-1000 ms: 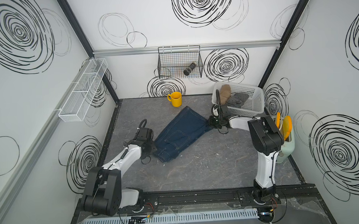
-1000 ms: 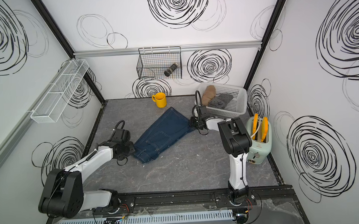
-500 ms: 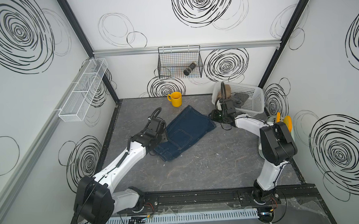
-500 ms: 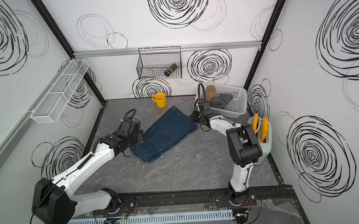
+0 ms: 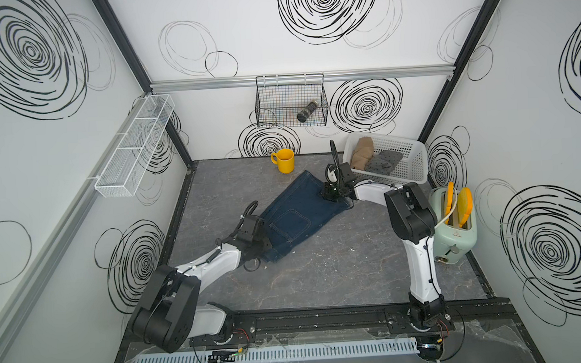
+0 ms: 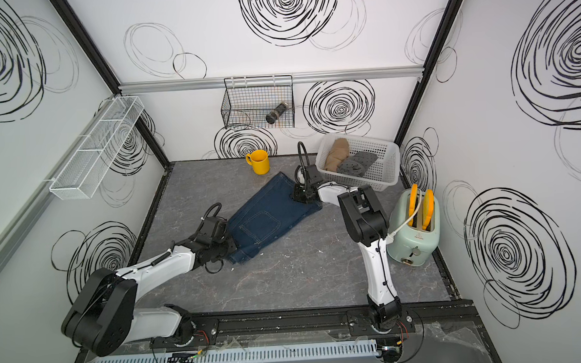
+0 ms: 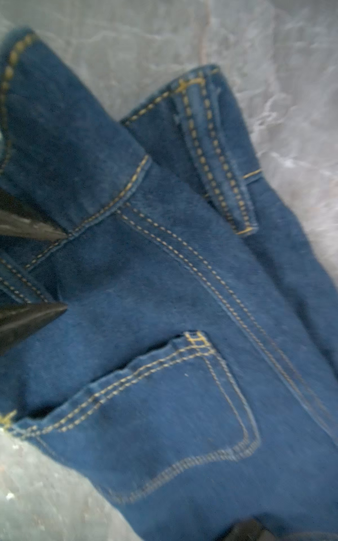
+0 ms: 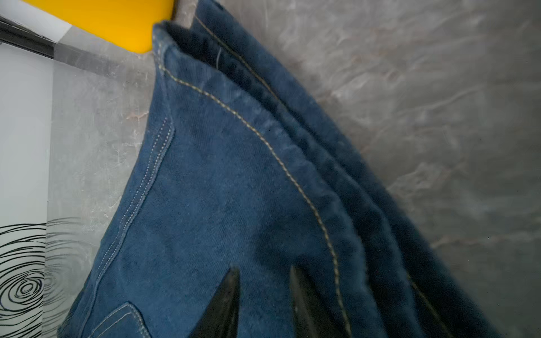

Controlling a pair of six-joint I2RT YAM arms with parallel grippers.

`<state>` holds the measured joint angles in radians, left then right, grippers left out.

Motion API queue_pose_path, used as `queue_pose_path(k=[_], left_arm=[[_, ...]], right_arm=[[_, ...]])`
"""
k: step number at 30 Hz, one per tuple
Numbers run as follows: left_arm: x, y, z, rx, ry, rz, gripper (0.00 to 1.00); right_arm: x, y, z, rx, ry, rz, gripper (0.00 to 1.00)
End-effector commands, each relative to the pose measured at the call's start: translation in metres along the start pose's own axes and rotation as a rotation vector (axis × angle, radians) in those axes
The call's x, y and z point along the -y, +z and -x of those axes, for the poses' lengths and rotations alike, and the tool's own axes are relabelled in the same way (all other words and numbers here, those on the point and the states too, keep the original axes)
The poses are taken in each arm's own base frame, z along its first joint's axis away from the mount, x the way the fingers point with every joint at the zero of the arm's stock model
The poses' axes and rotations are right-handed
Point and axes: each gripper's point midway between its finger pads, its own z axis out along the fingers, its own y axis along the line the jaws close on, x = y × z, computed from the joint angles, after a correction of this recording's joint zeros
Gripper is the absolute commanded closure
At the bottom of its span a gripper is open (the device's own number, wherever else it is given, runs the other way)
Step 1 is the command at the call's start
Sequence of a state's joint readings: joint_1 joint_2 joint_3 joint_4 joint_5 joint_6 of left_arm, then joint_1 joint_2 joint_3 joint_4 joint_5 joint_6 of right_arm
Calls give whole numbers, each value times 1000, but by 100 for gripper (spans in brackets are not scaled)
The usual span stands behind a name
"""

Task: Roll up the skirts
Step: Adjust the skirt at the center of the board.

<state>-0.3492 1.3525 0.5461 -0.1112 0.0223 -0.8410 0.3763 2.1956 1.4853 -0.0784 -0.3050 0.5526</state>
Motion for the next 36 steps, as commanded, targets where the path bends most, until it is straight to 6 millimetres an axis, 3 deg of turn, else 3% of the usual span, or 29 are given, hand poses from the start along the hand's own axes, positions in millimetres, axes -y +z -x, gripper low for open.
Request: queue_pose_path(k=[1,5,11,13,18,21,24,27,30,33,36], left_arm=[[-12,2,10,41,-90,-5,58],[6,-24,44,154,-80,-56,46],[-6,-46,94,185,-113,-76,37],[-15,-44,95,154,-131,-66,32],[-26,-30,73,69,-184,-122,21],[-18,-28,68,60,-197,-204,18],[-3,-20,62,10,-201,-267,20],[-1,-11,58,-23,-199,-263,30],[2,-11,61,-14,-207,-272,47],[10,-15,65,3,-163,-247,52],[19,-17,65,13,-117,-242,65]], right_arm=[[46,-7,-10,-35,78,-75,67],[49,-18,-2,-4,68,-72,65],[28,-42,10,93,24,-20,57],[16,-52,13,126,-3,-4,53],[-15,-81,9,187,-70,17,48],[-39,-90,-2,196,-122,59,44],[-59,-79,-13,139,-171,70,44],[-59,-65,-2,137,-197,10,35],[-46,-44,24,158,-232,-95,30],[-21,-31,59,217,-256,-257,25],[-5,-19,86,241,-268,-287,24]])
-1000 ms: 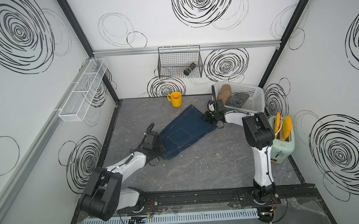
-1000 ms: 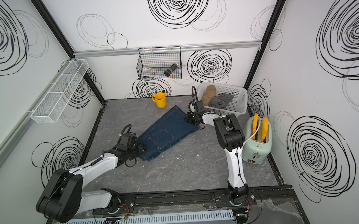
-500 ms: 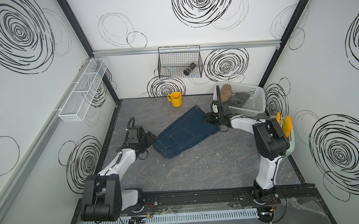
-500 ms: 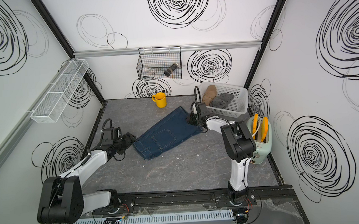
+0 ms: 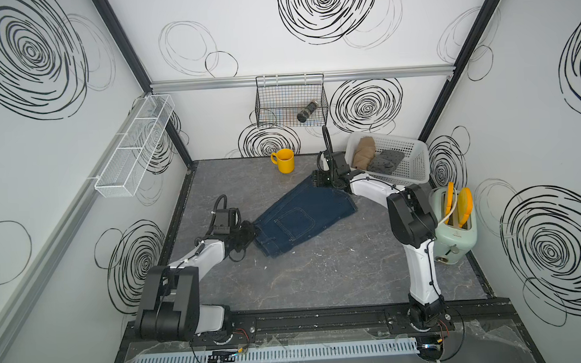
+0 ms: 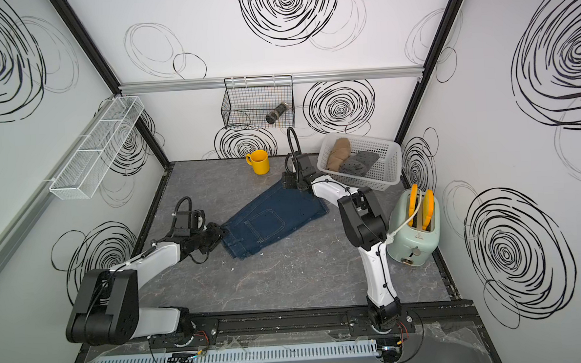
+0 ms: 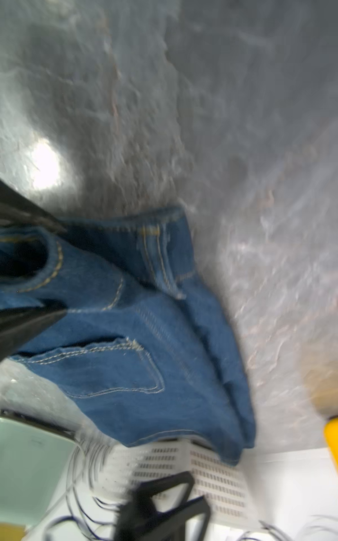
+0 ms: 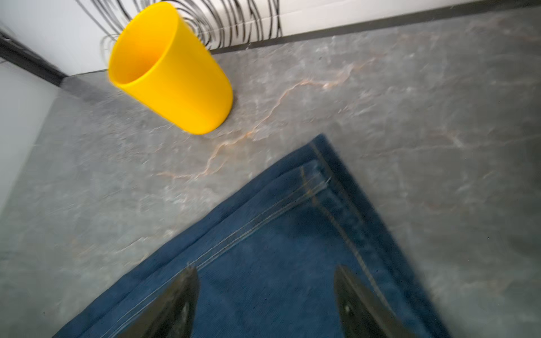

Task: Roll up the skirts
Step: Adjust the skirt at the center of the board.

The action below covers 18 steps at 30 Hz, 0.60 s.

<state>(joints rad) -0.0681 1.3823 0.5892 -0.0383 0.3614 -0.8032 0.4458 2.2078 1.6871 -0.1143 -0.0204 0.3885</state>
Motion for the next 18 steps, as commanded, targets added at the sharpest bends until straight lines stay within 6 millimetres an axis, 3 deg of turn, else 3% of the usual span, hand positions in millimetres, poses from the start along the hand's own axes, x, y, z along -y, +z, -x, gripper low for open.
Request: queue_pose_path(k=[1,7,16,18], left_arm=[[23,-4,12,48,74,-27,69],[18,-8,13,68,98,3,78],[20,-13,15,94,106,6,79],[21,-15,15,99,110,7,79]], right_arm=[[41,11,13,-1,-53,-117,24],[19,33,12,-18,-134,68,27],[1,51,3,-16,-162,146,26],[0,57,2,-23,-156,159,31]])
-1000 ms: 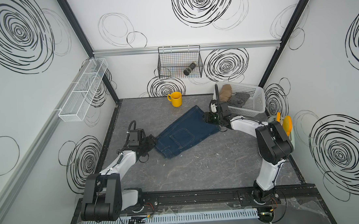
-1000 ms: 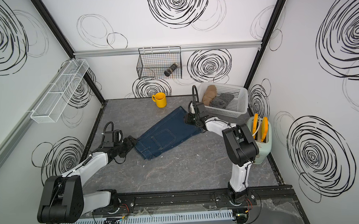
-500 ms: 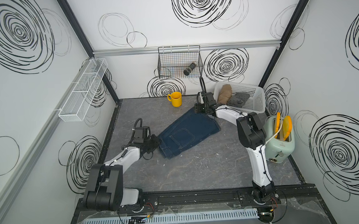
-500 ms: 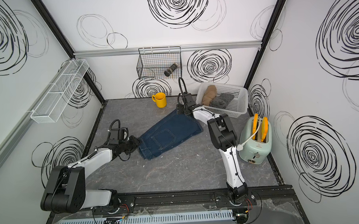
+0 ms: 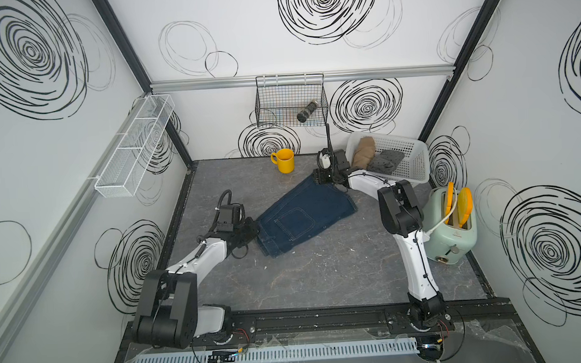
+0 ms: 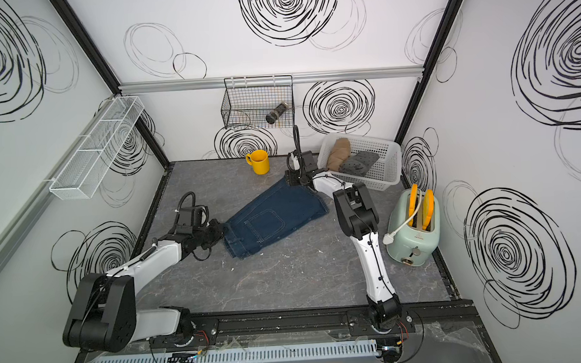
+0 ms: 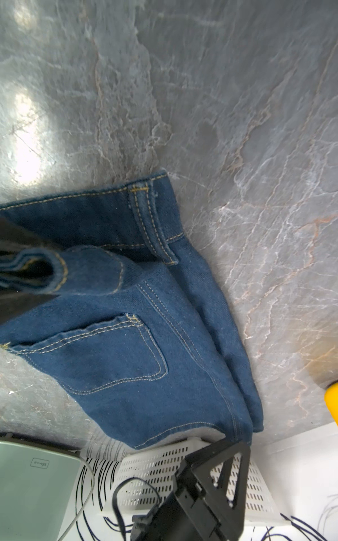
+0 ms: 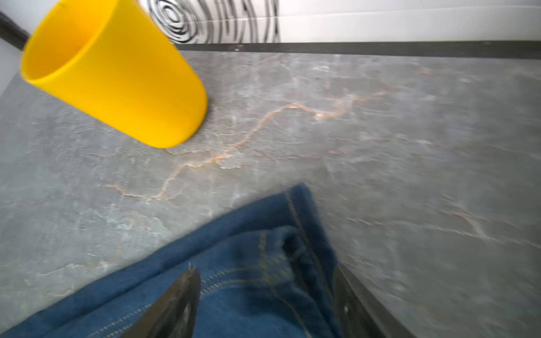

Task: Roll up the skirts
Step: Adjust the skirt at the center of the board.

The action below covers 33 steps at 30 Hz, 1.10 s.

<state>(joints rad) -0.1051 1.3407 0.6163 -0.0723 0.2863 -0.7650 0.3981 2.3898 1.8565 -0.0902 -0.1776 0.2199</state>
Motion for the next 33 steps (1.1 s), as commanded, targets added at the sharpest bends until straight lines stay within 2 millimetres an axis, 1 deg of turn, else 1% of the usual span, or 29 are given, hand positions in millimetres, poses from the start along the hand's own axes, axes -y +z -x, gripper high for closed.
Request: queue_pose_path(k=[1,2,4,6,7,9,11,14,17,19,21,22,25,29,31,32,33], left_arm=[[9,-7,10,51,34,-11,80],[9,-8,11,53,34,-11,80],[10,-9,12,58,38,-13,80],[11,-10,13,61,43,-10,82],[11,-11,14,67,45,-9,85],[15,-14,16,83,60,-11,86],[25,-19,19,110,95,-23,86],[45,-27,21,143,150,-62,86],[61,-30,22,154,195,-73,85],[68,-30,25,161,219,-68,85],[66,-25,28,160,218,-45,84],[62,-21,30,157,215,-26,84],[39,-4,33,111,174,48,85],[9,13,28,66,128,132,82],[-8,21,26,35,101,189,79],[-17,24,24,19,90,219,78],[-21,27,21,-1,82,228,76]], right_arm=[[-4,14,0,-4,-17,44,37],[-4,16,-1,-10,-15,48,43],[-3,19,-2,-21,-5,48,62],[-3,17,0,-16,-4,54,79],[-1,15,2,-8,-3,41,86],[-1,1,14,15,7,23,95],[-1,-17,29,49,23,13,100],[-5,-53,53,133,28,30,100],[-3,-83,62,187,54,47,100],[1,-96,64,221,70,41,100],[10,-99,61,235,88,20,100],[15,-99,59,234,100,15,100],[23,-83,52,189,129,19,100],[36,-55,45,137,144,-7,100],[38,-40,39,100,152,-5,100],[39,-33,37,84,157,0,97],[39,-26,33,68,159,6,95]])
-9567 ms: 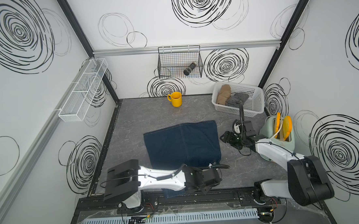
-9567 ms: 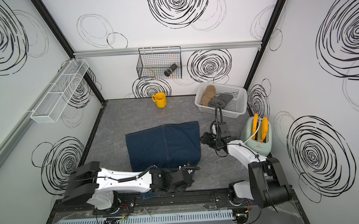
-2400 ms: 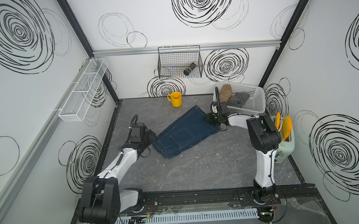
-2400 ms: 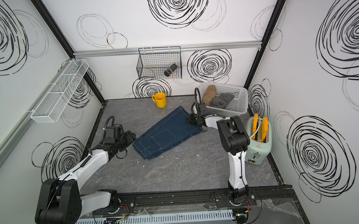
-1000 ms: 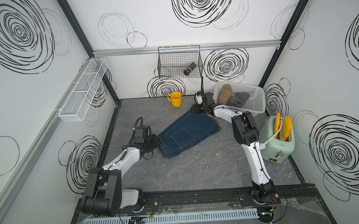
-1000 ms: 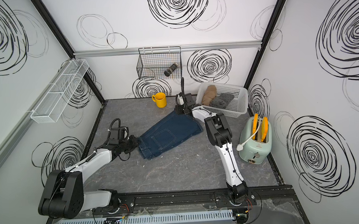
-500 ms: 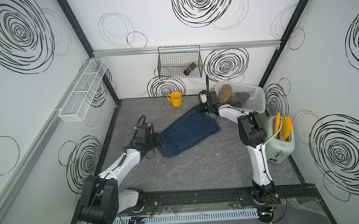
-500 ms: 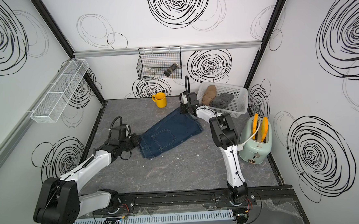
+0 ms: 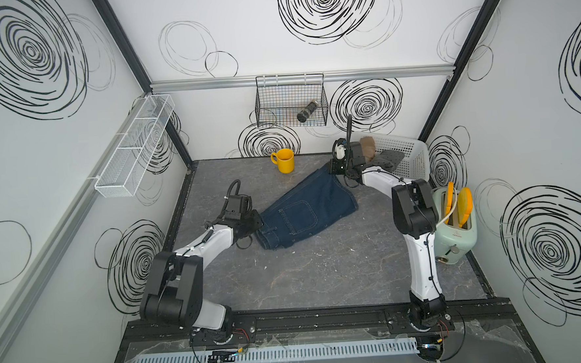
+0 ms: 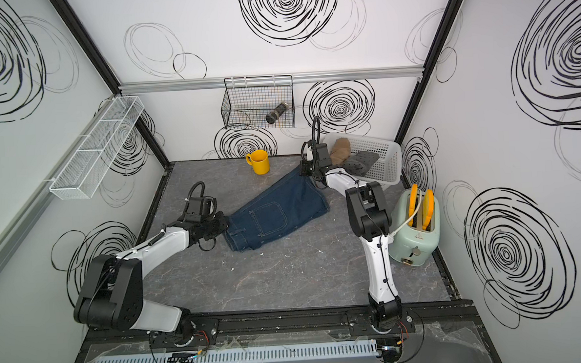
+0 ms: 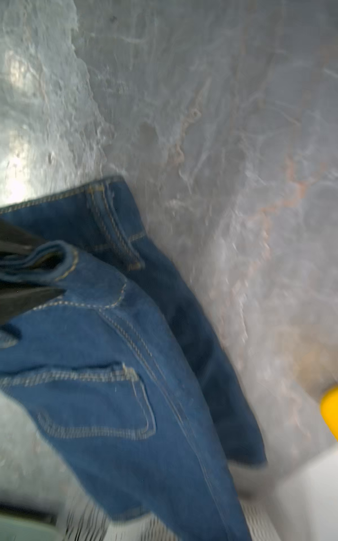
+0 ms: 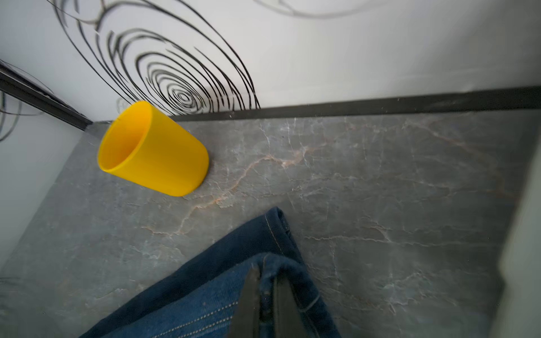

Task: Roll up the skirts
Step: Adjust the skirt at the center of the board.

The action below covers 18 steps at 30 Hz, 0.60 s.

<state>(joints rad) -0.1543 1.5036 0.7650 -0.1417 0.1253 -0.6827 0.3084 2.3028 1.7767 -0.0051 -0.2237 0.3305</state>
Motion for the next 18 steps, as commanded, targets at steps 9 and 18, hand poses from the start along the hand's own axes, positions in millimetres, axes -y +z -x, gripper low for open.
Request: queue_pose_path(k=[9,18], left_arm=[[-28,-36,29,124,-15,215,10],[100,-77,21,227,166,-20,34]], right_arm=[[-9,0,16,-47,23,14,41],[-48,-82,17,18,44,95,42]])
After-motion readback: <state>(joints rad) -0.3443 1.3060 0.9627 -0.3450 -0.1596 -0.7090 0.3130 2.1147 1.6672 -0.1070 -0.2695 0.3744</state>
